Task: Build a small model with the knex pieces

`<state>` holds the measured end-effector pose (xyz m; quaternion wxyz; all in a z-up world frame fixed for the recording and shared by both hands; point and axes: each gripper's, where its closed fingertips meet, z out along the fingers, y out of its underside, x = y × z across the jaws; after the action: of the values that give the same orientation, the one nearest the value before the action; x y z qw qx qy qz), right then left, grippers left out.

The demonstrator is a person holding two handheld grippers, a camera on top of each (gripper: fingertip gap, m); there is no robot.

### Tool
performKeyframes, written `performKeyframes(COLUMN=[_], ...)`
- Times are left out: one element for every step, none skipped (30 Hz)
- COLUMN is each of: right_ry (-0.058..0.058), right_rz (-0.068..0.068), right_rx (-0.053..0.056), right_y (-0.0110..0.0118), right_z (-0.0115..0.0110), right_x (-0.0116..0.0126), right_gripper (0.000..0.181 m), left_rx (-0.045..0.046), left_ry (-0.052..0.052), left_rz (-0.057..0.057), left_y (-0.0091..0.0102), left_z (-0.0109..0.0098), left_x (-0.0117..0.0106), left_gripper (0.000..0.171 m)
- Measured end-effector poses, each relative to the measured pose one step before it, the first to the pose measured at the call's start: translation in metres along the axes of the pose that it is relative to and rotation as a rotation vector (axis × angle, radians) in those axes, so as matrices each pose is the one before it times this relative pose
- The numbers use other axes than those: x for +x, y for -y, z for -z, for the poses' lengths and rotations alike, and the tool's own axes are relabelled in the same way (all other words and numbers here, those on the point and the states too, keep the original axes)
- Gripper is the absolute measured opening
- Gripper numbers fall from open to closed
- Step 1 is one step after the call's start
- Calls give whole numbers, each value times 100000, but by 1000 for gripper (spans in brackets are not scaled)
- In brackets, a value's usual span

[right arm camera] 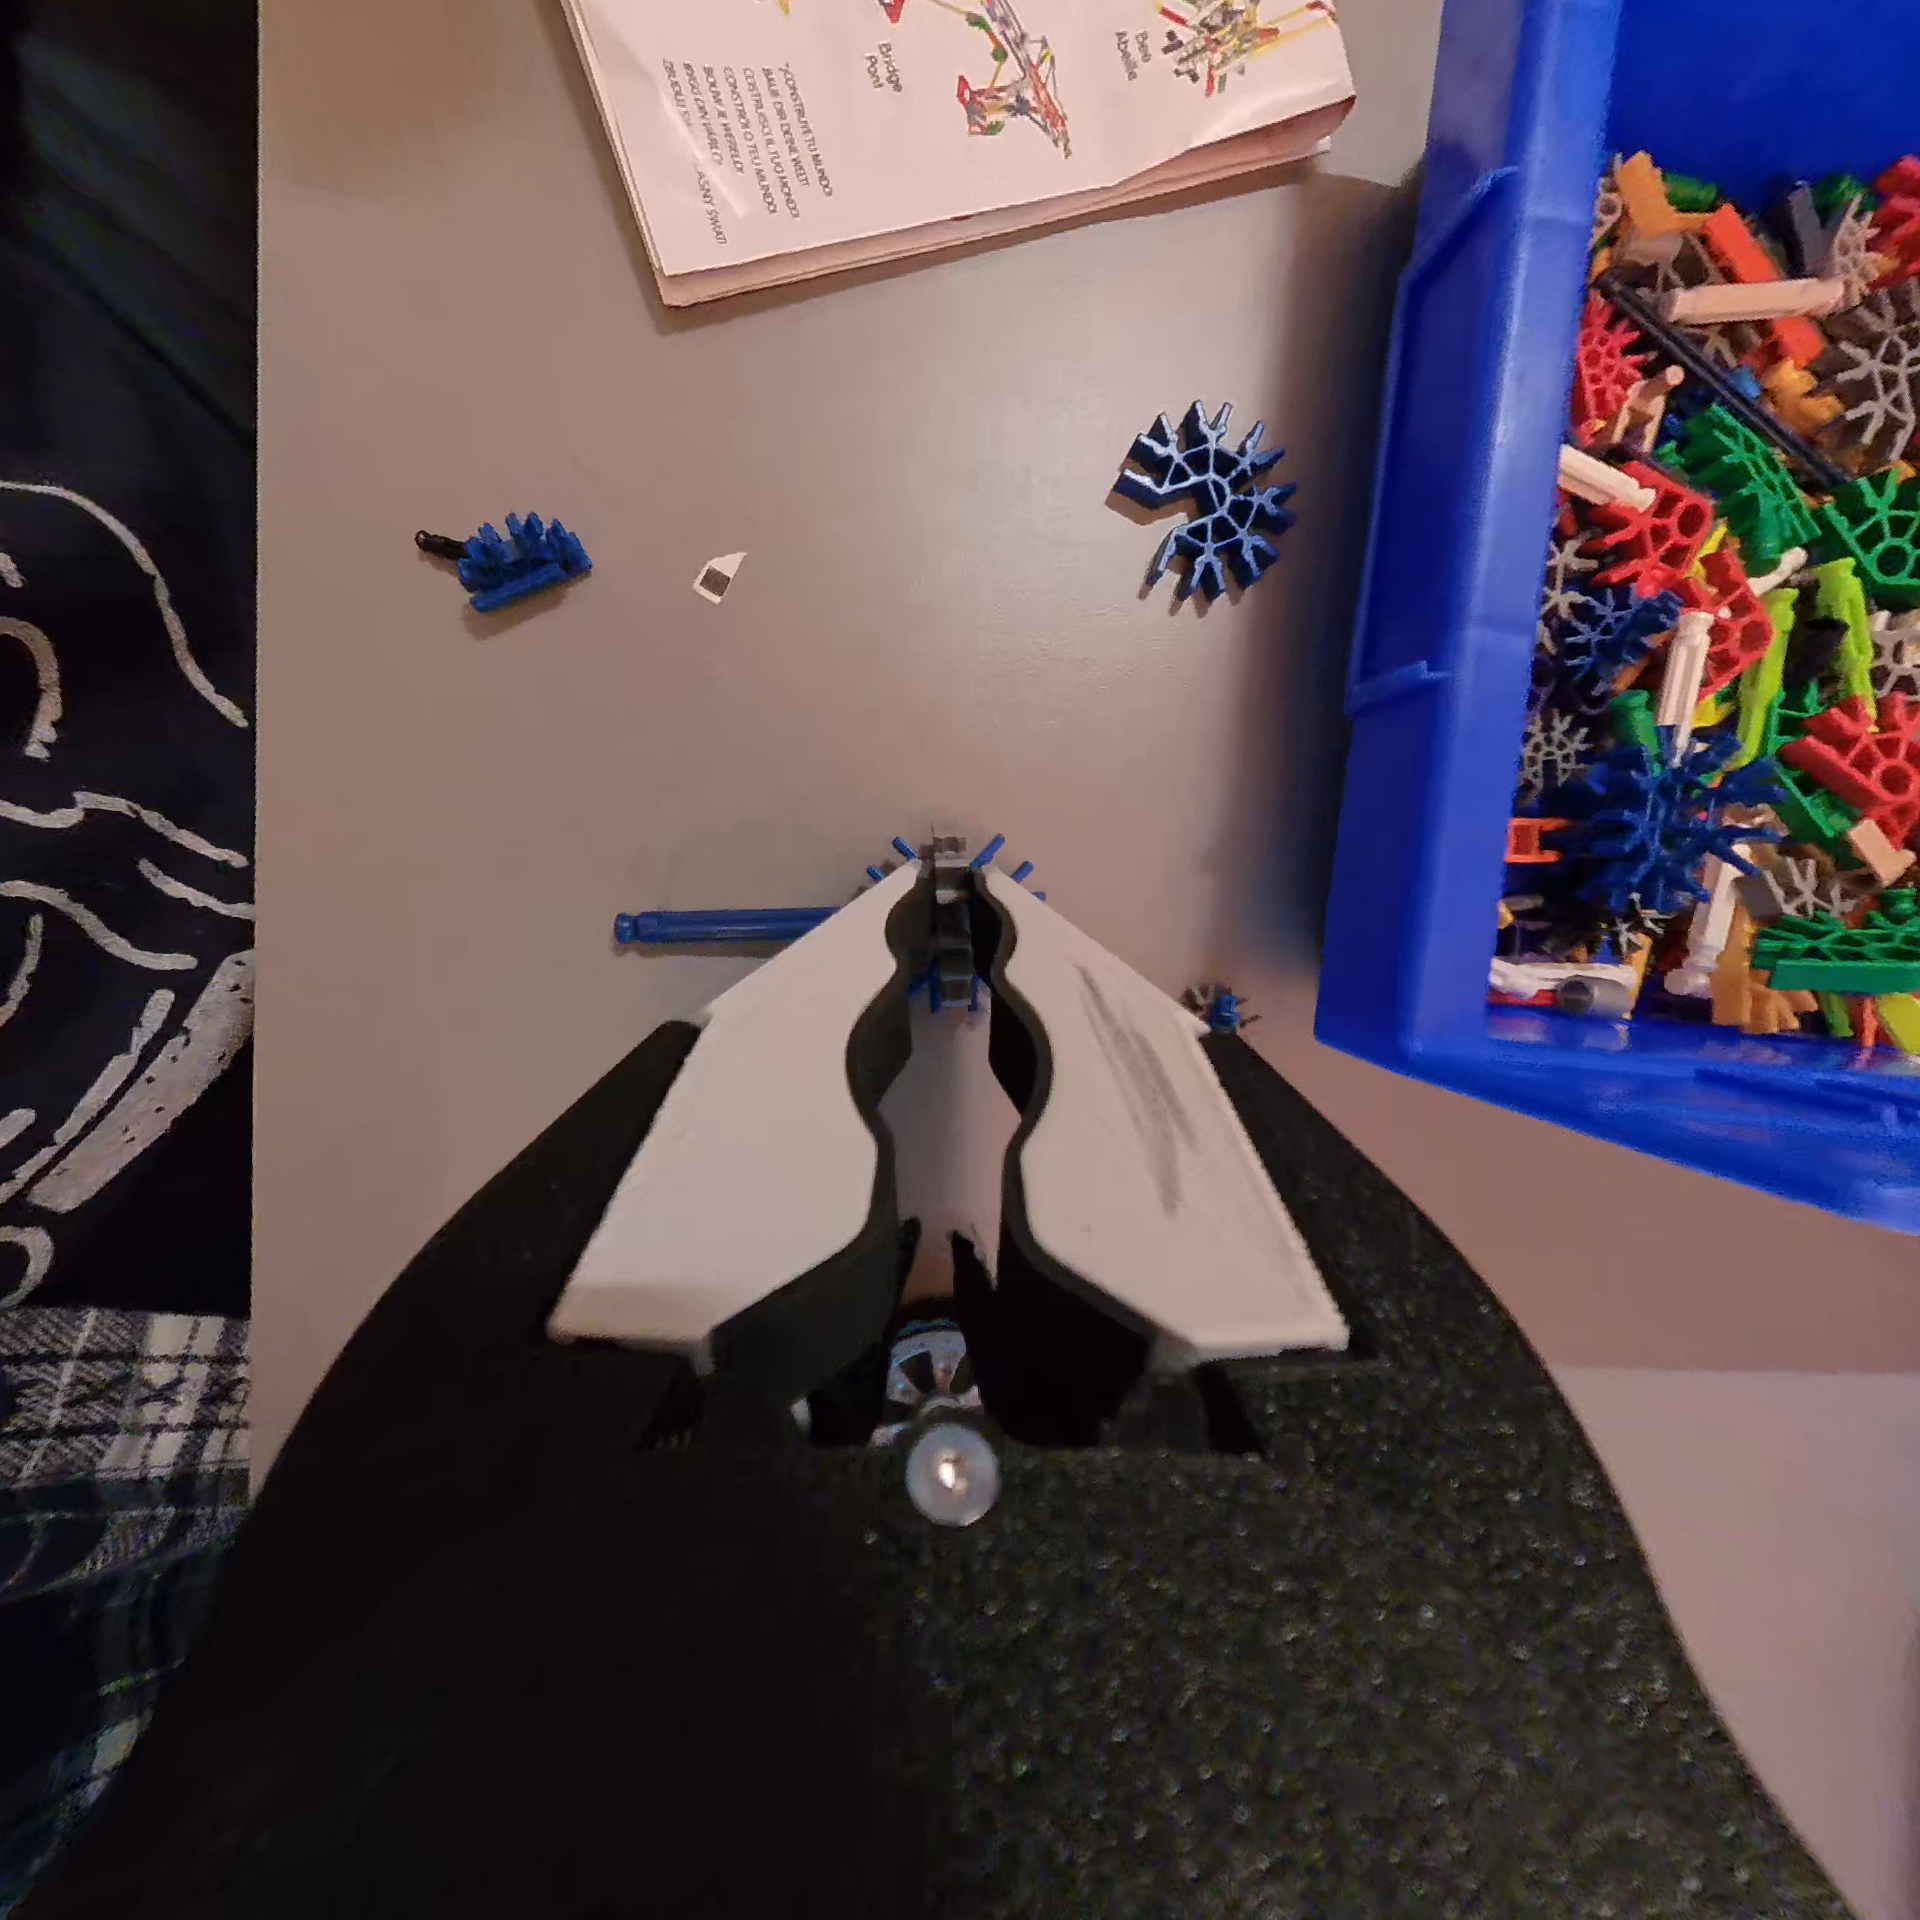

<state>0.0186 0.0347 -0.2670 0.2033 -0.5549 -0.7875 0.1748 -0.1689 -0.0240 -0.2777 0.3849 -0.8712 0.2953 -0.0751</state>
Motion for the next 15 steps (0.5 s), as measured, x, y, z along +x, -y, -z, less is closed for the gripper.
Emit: performKeyframes(right_ry=[-314, -238, -5, 248, 693, 504, 48, 163, 605, 574, 168, -55, -335, -264, 59], right_rz=[-517, -900, -884, -423, -359, -298, -190, -207, -203, -192, -146, 57, 284, 201, 117], right_rx=[216, -252, -181, 431, 325, -20, -2, 158, 575, 937, 749, 200, -102, -223, -303], right_y=[-4, -70, -69, 7, -13, -71, -41, -11, 62, 126, 127, 49, 9, -11, -24], right_z=[88, 77, 55, 48, 29, 14, 23, 19, 52, 67, 73, 53, 24, 8, -19], right_x=[75, 103, 69, 20, -70, -50, -3, -28, -90, -84, -6, 43, 104, 120, 50], right_gripper=[5, 5, 5, 5, 5, 5, 5, 5, 5, 5, 5, 5, 5, 5, 5], left_rx=[45, 59, 41, -6, -58, -34, -35, -43, -33, -22, -30, -44, -19, -9, 12], left_ry=[-23, -55, -84, -27, 22, 2, 1, 53, -12, -68, -26, -1, 31, 56, 38], left_rz=[8, 43, 80, 41, -2, 50, 46, -43, 15, 108, 56, 48, 7, -21, -4], left_y=[-1, 4, 2, -13, 2, -7, -5, -1, -6, -2, -6, -5, 2, 3, 2], left_z=[-10, -1, -2, -3, -6, -11, 2, -1, -11, -4, -11, 0, -2, -3, -1], left_x=[5, 3, -5, -1, -1, -2, 3, -2, -2, -11, 3, -10, 4, -1, -6], left_gripper=[52, 52, 52, 52, 52, 52, 52, 52, 52, 52, 52, 52, 52, 52, 52])
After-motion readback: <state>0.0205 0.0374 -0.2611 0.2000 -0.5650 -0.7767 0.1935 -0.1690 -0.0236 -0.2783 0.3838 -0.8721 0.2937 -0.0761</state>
